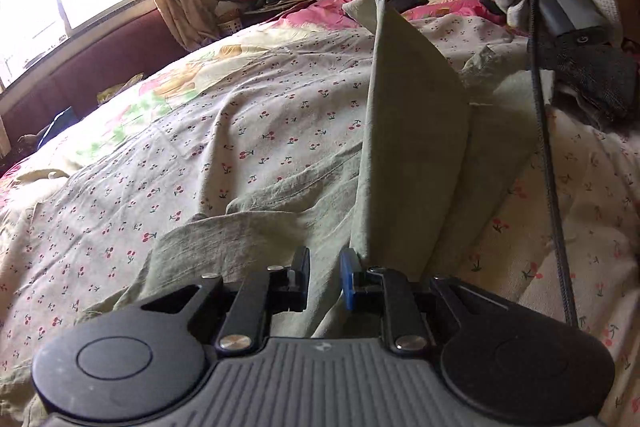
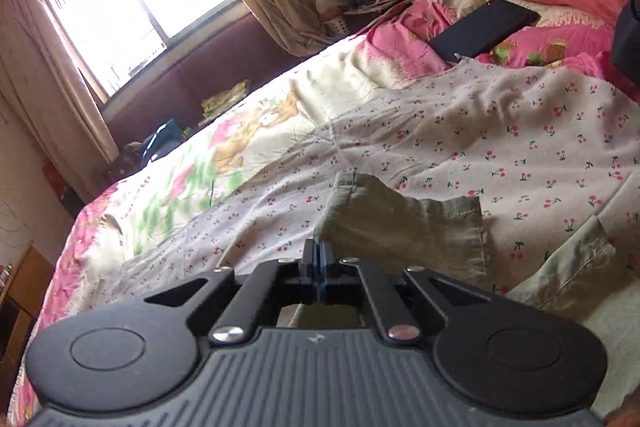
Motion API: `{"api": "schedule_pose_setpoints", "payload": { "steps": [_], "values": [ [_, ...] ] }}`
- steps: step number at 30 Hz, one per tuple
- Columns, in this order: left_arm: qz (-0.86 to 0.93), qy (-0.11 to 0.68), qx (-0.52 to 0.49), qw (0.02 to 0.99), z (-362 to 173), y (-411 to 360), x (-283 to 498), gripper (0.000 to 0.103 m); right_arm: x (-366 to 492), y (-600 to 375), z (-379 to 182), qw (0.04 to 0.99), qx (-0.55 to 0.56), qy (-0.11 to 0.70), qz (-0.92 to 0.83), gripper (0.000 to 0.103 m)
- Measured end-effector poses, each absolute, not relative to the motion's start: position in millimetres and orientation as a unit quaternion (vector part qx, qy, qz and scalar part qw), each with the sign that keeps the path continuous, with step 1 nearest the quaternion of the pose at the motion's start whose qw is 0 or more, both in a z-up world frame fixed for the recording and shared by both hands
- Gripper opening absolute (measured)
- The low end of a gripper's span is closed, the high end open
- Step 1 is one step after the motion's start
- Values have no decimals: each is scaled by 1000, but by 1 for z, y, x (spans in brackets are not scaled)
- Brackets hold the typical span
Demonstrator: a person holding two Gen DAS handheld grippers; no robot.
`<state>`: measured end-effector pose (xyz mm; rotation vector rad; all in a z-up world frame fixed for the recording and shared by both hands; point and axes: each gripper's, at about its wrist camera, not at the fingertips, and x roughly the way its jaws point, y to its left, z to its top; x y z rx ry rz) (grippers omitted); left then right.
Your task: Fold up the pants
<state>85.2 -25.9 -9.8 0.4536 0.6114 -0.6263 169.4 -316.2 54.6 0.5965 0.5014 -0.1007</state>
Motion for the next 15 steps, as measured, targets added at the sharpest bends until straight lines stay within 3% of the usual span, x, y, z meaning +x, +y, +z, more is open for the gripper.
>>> {"api": "schedule_pose_setpoints", "payload": {
  "steps": [4, 10, 15],
  "values": [
    [-308, 288, 219, 880, -8, -41, 84, 33, 104, -353, 59, 923, 326, 189, -74, 1],
    [-341, 298, 268, 850, -26, -74, 66, 34, 55, -411, -29, 852, 428, 250, -168, 2],
    [-346, 299, 275, 846, -29, -84, 64, 34, 52, -410, -30, 869, 392, 260, -153, 7]
  ]
}}
